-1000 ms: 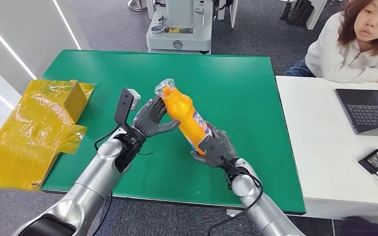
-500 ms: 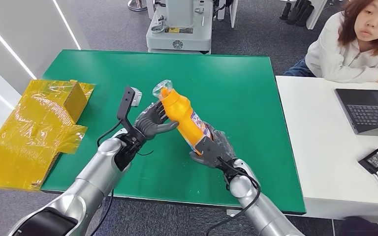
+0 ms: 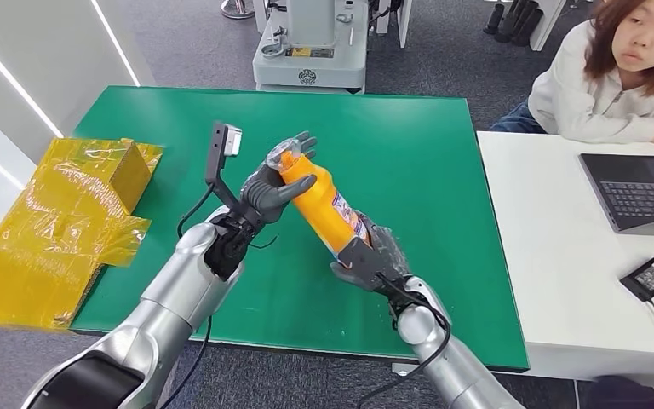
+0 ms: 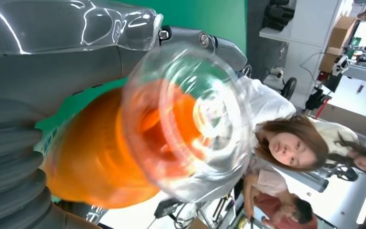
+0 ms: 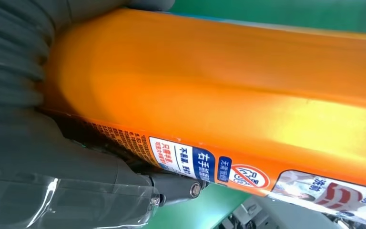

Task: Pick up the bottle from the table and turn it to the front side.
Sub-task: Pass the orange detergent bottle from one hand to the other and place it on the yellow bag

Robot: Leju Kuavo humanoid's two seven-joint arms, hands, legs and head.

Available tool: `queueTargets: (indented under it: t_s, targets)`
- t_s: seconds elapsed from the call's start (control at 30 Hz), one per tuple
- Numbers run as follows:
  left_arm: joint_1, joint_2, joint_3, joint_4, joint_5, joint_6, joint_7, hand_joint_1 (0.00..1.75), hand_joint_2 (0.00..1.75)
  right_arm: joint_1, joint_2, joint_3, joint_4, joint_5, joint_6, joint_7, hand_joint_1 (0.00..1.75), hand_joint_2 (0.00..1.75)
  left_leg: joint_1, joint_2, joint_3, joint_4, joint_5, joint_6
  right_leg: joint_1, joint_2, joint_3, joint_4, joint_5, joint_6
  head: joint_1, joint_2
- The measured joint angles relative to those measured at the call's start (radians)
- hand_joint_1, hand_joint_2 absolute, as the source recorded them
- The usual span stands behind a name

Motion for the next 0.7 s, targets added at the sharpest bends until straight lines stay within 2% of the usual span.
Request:
queueTargets:
  t_s: [0.13,0.27,0.47,0.53,0.6,0.67,0.7]
  targets:
    - [0.017,-0.016,0.000,-0.020,-0.002,0.012,-0.002,0.00,1.75,-0.001,0.000,0.000,-0.008,0.000,-0.001,0.003,1.75,1.75,0.000,0.000,0.000,0.000,0.000,0.000,0.000,0.000,0.000,0.000,0.000,0.000,0.000,0.000]
    - [0.029,-0.028,-0.012,-0.031,-0.066,0.067,-0.041,0.00,1.75,-0.006,0.001,0.000,-0.016,-0.002,-0.002,0.003,1.75,1.75,0.000,0.000,0.000,0.000,0.000,0.000,0.000,0.000,0.000,0.000,0.000,0.000,0.000,0.000]
    - [0.047,-0.027,-0.041,-0.036,-0.115,0.100,-0.080,0.00,1.75,-0.010,0.001,-0.015,-0.048,-0.014,-0.002,0.011,1.75,1.75,0.000,0.000,0.000,0.000,0.000,0.000,0.000,0.000,0.000,0.000,0.000,0.000,0.000,0.000]
    - [0.054,-0.025,-0.044,-0.035,-0.117,0.101,-0.091,0.17,1.75,-0.014,0.000,-0.019,-0.053,-0.014,0.003,0.013,1.75,1.75,0.000,0.000,0.000,0.000,0.000,0.000,0.000,0.000,0.000,0.000,0.000,0.000,0.000,0.000]
    - [0.057,-0.024,-0.047,-0.035,-0.120,0.105,-0.102,1.04,1.75,-0.019,0.001,-0.020,-0.053,-0.014,0.012,0.013,1.75,1.75,0.000,0.000,-0.001,0.000,0.000,0.000,0.000,0.000,0.000,0.000,0.000,0.000,0.000,0.000]
    - [0.058,-0.024,-0.049,-0.035,-0.123,0.109,-0.110,1.75,1.75,-0.024,0.001,-0.019,-0.052,-0.013,0.017,0.011,1.75,1.75,0.000,0.000,-0.001,0.000,0.000,0.000,0.000,0.000,0.000,0.000,0.000,0.000,0.000,0.000]
    - [0.058,-0.024,-0.049,-0.035,-0.124,0.111,-0.113,1.75,1.75,-0.027,0.001,-0.019,-0.050,-0.013,0.017,0.010,1.75,1.75,0.000,0.000,-0.001,0.000,0.000,0.000,0.000,0.000,0.000,0.000,0.000,0.000,0.000,0.000]
